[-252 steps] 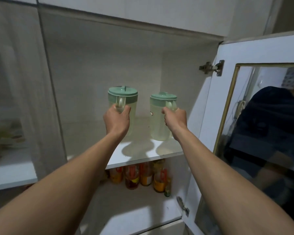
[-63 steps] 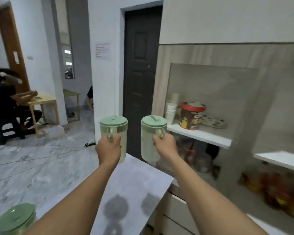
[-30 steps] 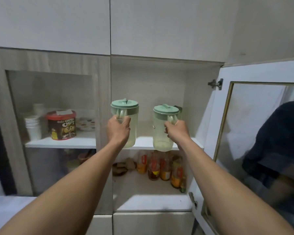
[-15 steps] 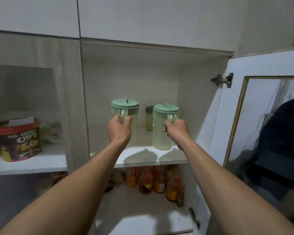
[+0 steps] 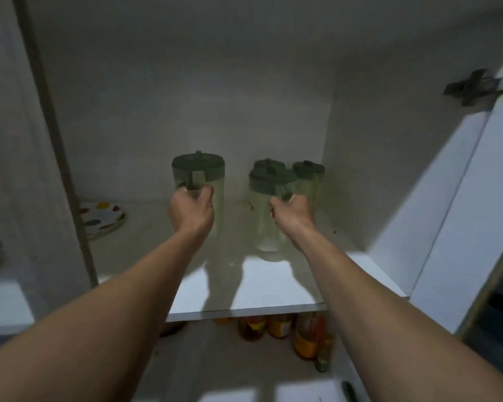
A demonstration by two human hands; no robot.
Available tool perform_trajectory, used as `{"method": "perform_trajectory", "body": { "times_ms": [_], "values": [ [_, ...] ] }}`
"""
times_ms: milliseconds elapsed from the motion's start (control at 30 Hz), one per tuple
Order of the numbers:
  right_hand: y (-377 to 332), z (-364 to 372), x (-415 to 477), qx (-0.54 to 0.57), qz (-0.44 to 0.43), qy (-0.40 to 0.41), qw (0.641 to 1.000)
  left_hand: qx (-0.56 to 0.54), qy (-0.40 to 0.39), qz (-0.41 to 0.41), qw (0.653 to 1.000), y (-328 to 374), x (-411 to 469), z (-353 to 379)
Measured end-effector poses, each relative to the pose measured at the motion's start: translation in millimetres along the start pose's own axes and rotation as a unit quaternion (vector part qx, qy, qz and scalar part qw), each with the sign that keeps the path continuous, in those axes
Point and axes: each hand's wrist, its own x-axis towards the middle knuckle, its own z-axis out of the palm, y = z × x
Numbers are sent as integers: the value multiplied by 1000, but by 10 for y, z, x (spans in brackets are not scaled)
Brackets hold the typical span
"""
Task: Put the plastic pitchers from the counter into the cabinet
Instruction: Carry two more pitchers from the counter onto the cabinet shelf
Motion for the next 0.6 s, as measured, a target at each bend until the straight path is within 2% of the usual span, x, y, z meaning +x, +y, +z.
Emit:
{"method": "perform_trajectory", "body": {
  "times_ms": [200, 333, 600],
  "values": [
    [211, 549, 694, -26, 1, -58, 998, 85, 30, -4, 996, -347, 574, 467],
    [317, 885, 1036, 14, -1, -77, 997, 66, 54, -1, 996, -580, 812, 680],
    [425, 1378, 1594, 13, -11, -99, 995, 66, 53, -30, 996, -902, 1288, 925]
  ]
}}
